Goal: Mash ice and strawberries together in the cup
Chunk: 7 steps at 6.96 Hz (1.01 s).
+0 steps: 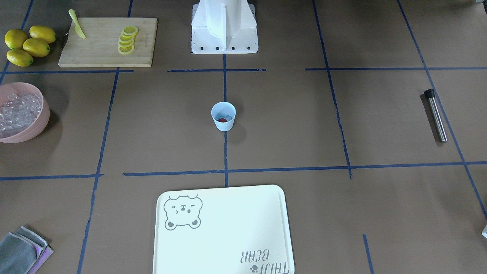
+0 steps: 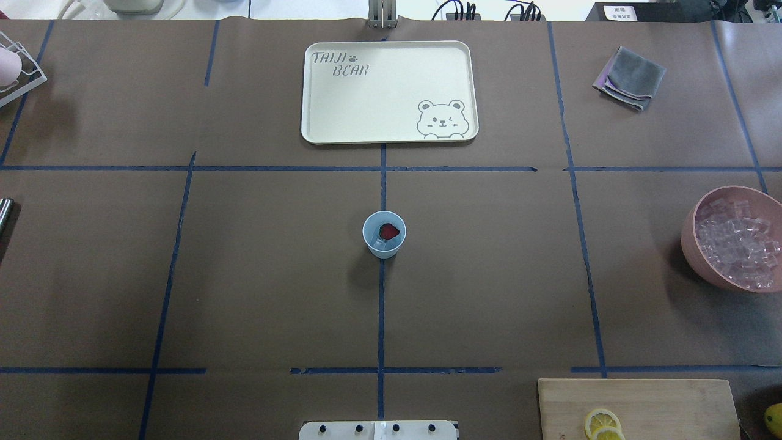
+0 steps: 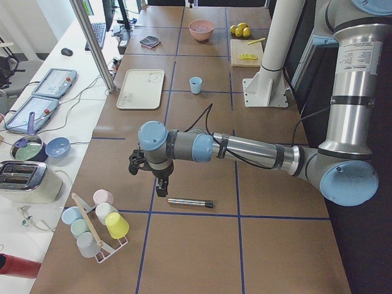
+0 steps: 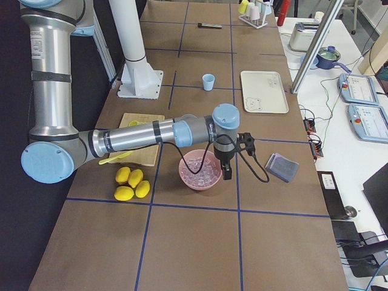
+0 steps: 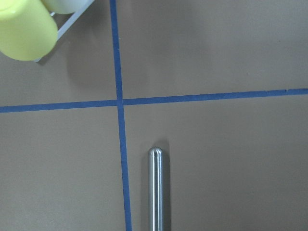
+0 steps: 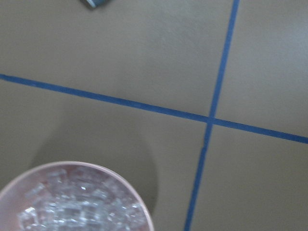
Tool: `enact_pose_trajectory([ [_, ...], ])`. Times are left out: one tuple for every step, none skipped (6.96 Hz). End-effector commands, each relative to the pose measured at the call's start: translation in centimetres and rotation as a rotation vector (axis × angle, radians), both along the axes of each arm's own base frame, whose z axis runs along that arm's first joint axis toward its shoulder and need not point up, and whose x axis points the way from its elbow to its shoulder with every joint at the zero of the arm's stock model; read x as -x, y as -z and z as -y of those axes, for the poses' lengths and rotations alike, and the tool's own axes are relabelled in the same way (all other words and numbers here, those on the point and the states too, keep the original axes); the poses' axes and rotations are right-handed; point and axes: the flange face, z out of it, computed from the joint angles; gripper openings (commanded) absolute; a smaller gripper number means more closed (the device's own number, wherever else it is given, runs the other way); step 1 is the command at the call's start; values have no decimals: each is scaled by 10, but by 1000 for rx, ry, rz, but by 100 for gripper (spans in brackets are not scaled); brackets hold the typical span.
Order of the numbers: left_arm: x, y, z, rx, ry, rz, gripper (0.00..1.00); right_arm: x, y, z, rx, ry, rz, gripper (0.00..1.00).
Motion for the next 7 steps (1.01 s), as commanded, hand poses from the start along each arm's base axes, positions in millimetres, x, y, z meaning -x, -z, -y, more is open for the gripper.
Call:
enact_pose_trajectory([
  [10,-26,-6,23,-9,-28,100,-56,-87,-18,18,54,-7,100],
  [7,-30,-9,35,-9,-65,100,-66,-96,-24,36,42,21,100],
  [4,-33,-7,56,-3,-89,100,-71,-91,-25,61,26,55,100],
  [4,-33,-7,61,-1,-96,100,-73,-88,-24,64,20,58,100],
  [4,-36,-9,66,-1,-93,100,-75,-85,-21,58,19,48,100],
  [3,-32,-8,60,-4,-93,100,-76,-82,-16,53,19,43,100],
  [3,-35,-20,79,14,-92,100,-77,-81,-17,48,16,43,100],
])
